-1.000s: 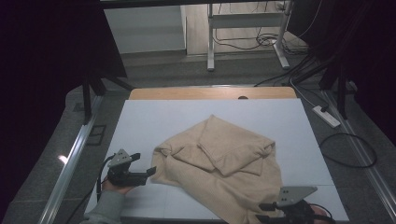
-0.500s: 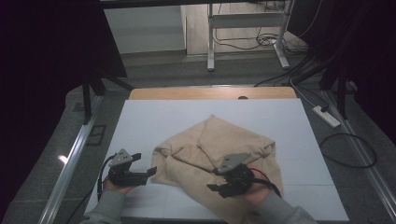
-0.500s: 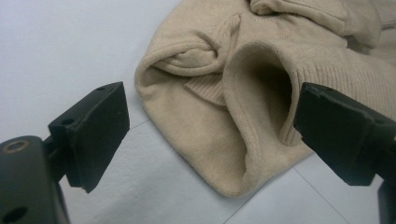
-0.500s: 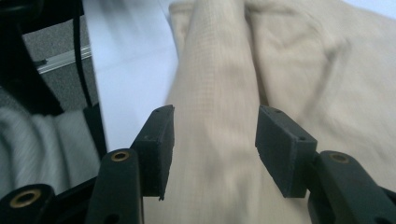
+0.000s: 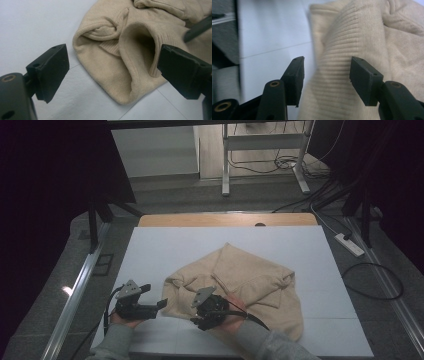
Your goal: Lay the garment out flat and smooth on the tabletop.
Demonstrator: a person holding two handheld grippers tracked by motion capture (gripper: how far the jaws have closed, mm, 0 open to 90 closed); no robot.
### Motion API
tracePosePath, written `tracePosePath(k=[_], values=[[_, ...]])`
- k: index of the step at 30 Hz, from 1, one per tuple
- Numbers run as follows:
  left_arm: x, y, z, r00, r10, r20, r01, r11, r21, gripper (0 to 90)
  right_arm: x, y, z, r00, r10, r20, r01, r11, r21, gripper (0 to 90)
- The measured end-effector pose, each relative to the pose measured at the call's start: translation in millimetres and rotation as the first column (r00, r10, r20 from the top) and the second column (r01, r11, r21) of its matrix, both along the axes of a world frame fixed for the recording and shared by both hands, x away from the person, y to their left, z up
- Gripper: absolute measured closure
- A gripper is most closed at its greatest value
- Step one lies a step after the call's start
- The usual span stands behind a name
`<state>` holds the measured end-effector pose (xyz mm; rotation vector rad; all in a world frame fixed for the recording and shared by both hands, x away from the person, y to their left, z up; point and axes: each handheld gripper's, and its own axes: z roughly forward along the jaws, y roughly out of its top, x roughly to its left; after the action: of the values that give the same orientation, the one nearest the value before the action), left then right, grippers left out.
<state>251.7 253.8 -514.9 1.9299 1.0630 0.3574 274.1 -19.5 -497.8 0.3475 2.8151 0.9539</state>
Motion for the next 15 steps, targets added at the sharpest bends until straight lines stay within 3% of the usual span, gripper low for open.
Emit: tracePosePath(k=[4, 7, 11, 12, 13, 15], values=[[0.6, 0.0, -0.6, 1.0, -0.001, -0.004, 0.001, 1.0, 0.002, 10.7, 15.1, 5.6, -11.7, 0.9981, -0.061, -0.014, 0.06, 0.998, -0.03, 42.7], [0.7, -0.2, -1.0, 0.9999, 0.005, -0.011, -0.005, 1.0, 0.004, 10.8, 18.8, 7.8, -16.3, 0.9973, -0.071, -0.018, 0.07, 0.996, -0.048, 43.7], [0.7, 0.0, -1.0, 0.9999, 0.007, -0.011, -0.007, 1.0, 0.005, 10.9, 20.2, 8.5, -19.6, 0.9963, -0.082, -0.022, 0.081, 0.995, -0.049, 50.8], [0.8, 0.1, -1.1, 0.9999, 0.007, -0.011, -0.007, 1.0, 0.005, 11.0, 20.3, 8.2, -19.5, 0.9966, -0.079, -0.021, 0.078, 0.996, -0.051, 59.8], [0.8, 0.1, -1.1, 0.9999, 0.007, -0.011, -0.007, 1.0, 0.005, 10.9, 20.3, 8.2, -19.5, 0.9966, -0.079, -0.021, 0.078, 0.996, -0.051, 59.8], [0.9, 0.2, -1.2, 0.9999, 0.007, -0.012, -0.007, 1.0, 0.004, 11.0, 20.8, 7.3, -19.1, 0.9968, -0.078, -0.021, 0.076, 0.996, -0.053, 68.5]])
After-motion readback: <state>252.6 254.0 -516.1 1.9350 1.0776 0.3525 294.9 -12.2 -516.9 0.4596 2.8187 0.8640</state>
